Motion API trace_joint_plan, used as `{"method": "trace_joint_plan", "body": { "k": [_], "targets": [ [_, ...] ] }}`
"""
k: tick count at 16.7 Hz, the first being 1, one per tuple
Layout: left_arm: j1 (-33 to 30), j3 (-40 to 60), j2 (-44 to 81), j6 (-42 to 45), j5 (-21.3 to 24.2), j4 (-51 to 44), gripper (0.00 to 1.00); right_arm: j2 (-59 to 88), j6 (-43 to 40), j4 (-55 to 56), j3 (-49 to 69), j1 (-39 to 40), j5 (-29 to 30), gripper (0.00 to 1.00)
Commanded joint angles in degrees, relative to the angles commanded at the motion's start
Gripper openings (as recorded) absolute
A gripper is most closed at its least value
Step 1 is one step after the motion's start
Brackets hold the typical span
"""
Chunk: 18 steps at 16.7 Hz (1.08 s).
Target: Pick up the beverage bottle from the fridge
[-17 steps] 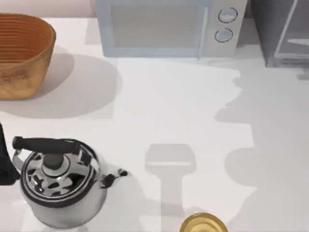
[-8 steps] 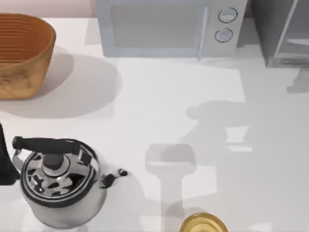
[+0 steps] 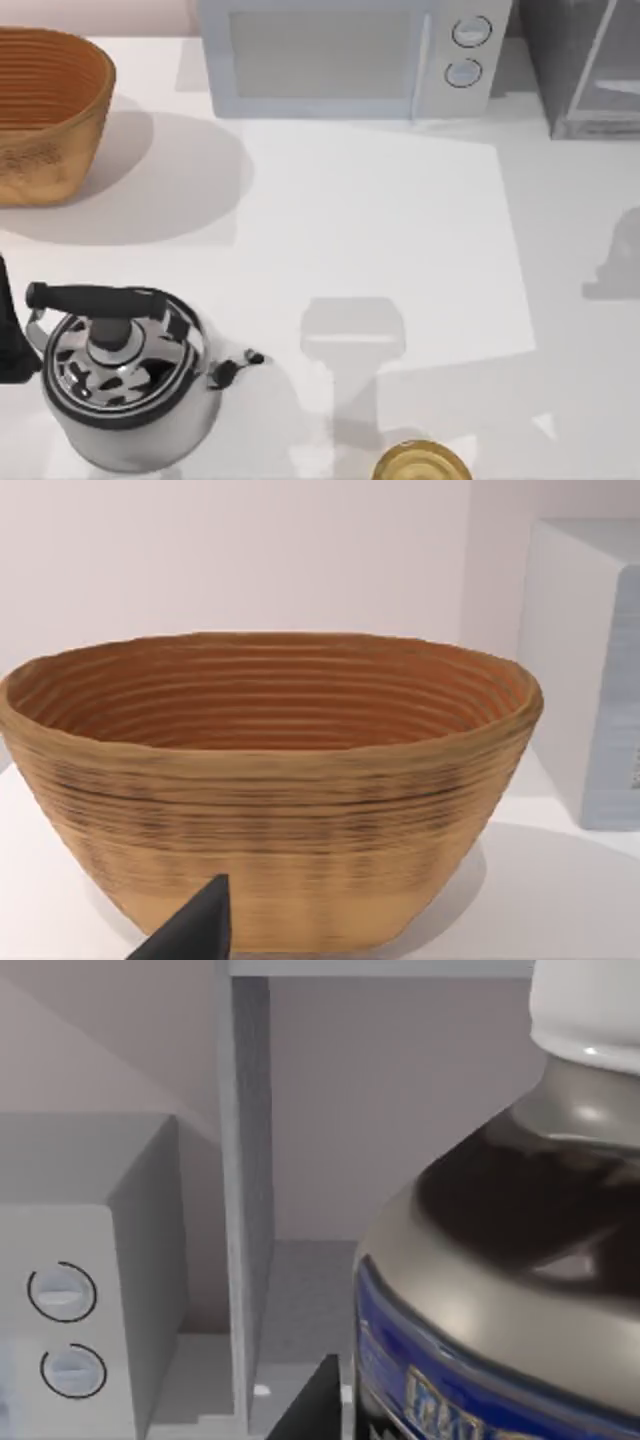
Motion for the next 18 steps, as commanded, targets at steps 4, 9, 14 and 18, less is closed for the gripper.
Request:
{"method": "trace_joint_plan", "body": {
  "k": [4, 9, 14, 18],
  "targets": [
    [0.00, 0.00, 0.00, 0.00, 0.00, 0.00, 1.00, -20.38, -0.04, -11.01, -9.48, 3.23, 2.87, 0.00],
    [0.00, 0.00, 0.00, 0.00, 0.00, 0.00, 1.00, -32.98, -0.25, -18.47, -15.78, 5.71, 5.02, 0.00],
    [0.00, 0.00, 0.00, 0.00, 0.00, 0.00, 1.00, -33.77, -0.27, -18.97, -16.19, 5.88, 5.18, 0.00],
    [0.00, 0.00, 0.00, 0.00, 0.00, 0.00, 1.00, -31.87, -0.20, -17.17, -16.07, 7.69, 7.07, 0.00]
  ]
}}
